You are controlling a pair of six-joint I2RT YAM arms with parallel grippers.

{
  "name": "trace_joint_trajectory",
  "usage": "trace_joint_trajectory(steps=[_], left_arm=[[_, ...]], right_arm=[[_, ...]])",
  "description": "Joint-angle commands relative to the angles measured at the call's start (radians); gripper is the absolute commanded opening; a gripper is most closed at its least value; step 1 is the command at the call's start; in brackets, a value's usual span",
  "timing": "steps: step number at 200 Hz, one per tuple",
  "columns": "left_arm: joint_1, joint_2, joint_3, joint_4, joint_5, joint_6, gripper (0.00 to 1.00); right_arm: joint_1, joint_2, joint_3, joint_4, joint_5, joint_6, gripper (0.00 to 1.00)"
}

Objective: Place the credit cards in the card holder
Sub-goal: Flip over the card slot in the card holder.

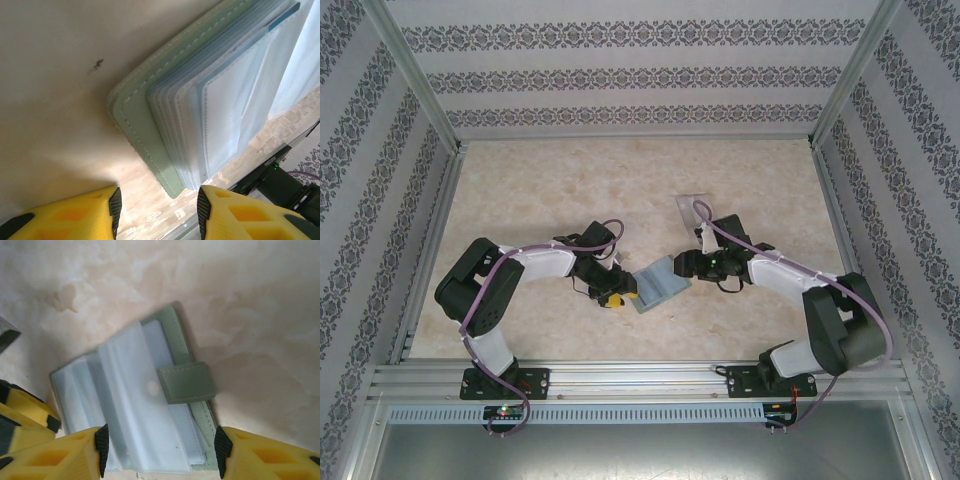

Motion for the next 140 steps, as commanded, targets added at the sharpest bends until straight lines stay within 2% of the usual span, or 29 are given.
trace_joint_trajectory(steps=[1, 69, 92, 140], left_arm=[[0.02, 0.052, -0.006, 0.086, -0.15, 0.018, 0.47], [0.02, 0.062, -0.008, 0.106, -0.148, 0.006, 0.47], [0.022, 0.067, -0.009, 0.12, -0.144, 0.003, 0.47], [0.084, 0.007, -0.041, 0.173, -0.113, -0.036, 0.47]], right_arm=[[0.001, 0.035, -0.016, 0.019, -0.066, -0.016, 0.6], [0.007, 0.045, -0.032, 0.125, -0.199, 0.057, 0.59], [0.017, 0.066, -0.048, 0.211, -0.298, 0.106, 0.58], [0.114, 0.03, -0.039, 0.295, -0.357, 0.202, 0.58]])
